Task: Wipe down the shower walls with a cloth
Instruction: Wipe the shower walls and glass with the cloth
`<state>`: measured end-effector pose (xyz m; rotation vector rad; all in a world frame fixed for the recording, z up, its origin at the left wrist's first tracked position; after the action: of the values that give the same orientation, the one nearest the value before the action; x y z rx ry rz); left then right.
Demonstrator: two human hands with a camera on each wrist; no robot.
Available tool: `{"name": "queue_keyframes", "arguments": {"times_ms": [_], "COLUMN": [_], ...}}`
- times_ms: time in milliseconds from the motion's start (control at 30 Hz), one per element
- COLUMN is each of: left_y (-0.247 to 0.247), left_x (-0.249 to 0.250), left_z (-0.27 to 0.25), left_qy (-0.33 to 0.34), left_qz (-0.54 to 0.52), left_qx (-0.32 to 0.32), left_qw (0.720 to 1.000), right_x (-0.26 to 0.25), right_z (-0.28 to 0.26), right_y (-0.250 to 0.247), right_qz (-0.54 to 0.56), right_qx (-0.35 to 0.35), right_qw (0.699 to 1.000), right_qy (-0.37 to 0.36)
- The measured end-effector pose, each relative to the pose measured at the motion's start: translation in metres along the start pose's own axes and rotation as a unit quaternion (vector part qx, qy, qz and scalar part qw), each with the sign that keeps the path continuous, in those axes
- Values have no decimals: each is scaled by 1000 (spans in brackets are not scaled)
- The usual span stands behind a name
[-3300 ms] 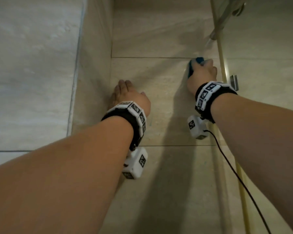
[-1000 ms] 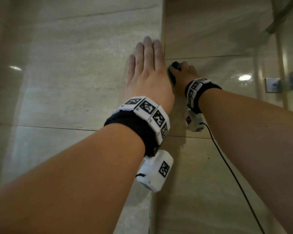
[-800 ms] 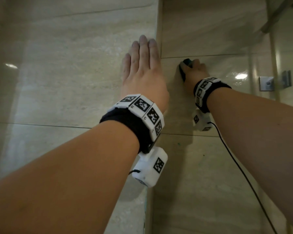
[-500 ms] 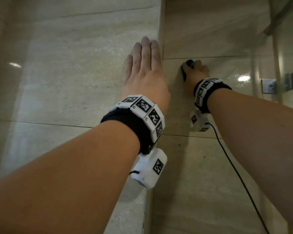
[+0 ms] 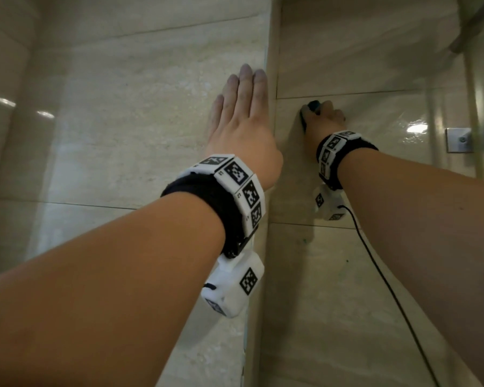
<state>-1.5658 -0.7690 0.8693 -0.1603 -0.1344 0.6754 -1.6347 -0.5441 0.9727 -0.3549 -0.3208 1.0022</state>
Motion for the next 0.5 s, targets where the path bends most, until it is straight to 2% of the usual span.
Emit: {"name": "queue_keyframes", "arguments": {"times_ms": [67, 233, 500], "left_y": [1, -1, 0], "left_x": [-1, -3, -9], "left_z": [0, -1, -7], "left_qy": [0, 4, 18], "left_qz": [5, 8, 2], "left_qx": [-2, 0, -22], "left_qw": [1000, 1000, 1000], "right_x": [-12, -51, -42], "right_z": [-2, -18, -57], "right_y": [6, 25, 32], "right_qz": [10, 28, 27], "right_qx": [-2, -2, 4], "right_qw": [1000, 996, 989], "right_qy": [8, -79, -147]}}
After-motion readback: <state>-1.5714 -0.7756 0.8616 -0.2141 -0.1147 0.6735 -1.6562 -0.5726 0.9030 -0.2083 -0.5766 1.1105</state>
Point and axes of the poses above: each hand's wrist, its own z-axis towards the middle knuckle, its own y-axis out of the palm, x = y × z, the point moved 9 cm from there along z, towards the middle knuckle, and after that the axes turned 2 degrees about -z, right-handed, at the moved point
